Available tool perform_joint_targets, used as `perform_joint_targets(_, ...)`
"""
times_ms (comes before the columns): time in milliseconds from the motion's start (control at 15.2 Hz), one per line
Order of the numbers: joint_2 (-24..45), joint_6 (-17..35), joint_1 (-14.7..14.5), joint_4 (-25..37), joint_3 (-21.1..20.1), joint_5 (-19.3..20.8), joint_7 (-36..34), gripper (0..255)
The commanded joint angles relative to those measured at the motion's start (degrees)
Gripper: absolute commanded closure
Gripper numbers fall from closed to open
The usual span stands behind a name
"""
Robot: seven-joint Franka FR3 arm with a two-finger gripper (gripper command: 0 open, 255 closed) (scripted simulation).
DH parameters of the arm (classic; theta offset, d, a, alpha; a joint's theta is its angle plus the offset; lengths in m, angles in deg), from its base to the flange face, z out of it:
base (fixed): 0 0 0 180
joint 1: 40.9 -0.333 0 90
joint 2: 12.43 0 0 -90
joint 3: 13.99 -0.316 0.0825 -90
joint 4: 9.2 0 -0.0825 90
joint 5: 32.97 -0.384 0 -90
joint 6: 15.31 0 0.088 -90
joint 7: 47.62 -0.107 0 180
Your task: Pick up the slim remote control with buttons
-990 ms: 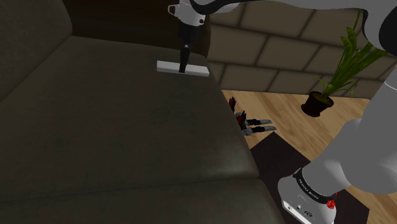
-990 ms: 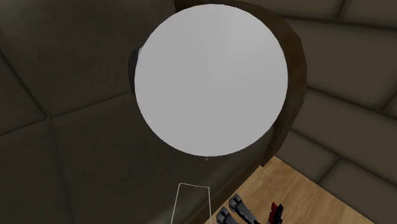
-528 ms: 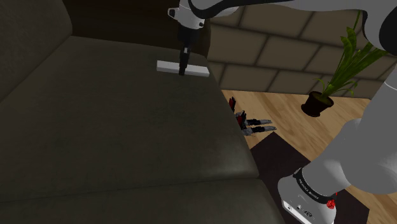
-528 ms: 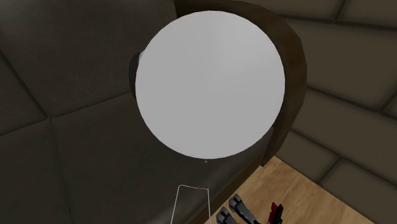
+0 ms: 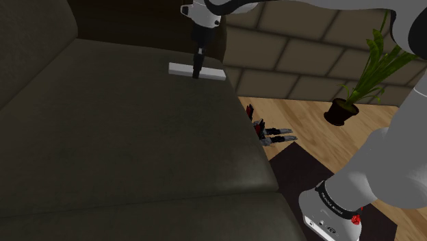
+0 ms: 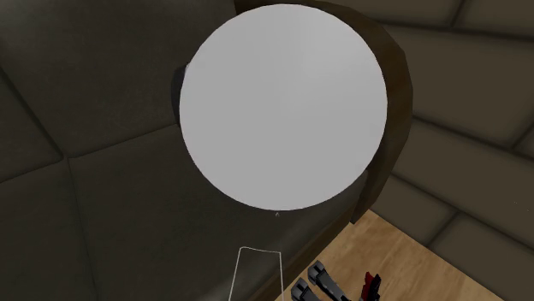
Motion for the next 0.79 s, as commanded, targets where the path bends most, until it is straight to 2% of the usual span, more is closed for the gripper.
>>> perform_joint_targets(0,-0.33,-1.45,0.03,1.12,0.01,-0.02,0.01,255)
perform_joint_targets(726,-0.47,-9.87,-0.02,9.40,-0.03,0.01,-0.21,255)
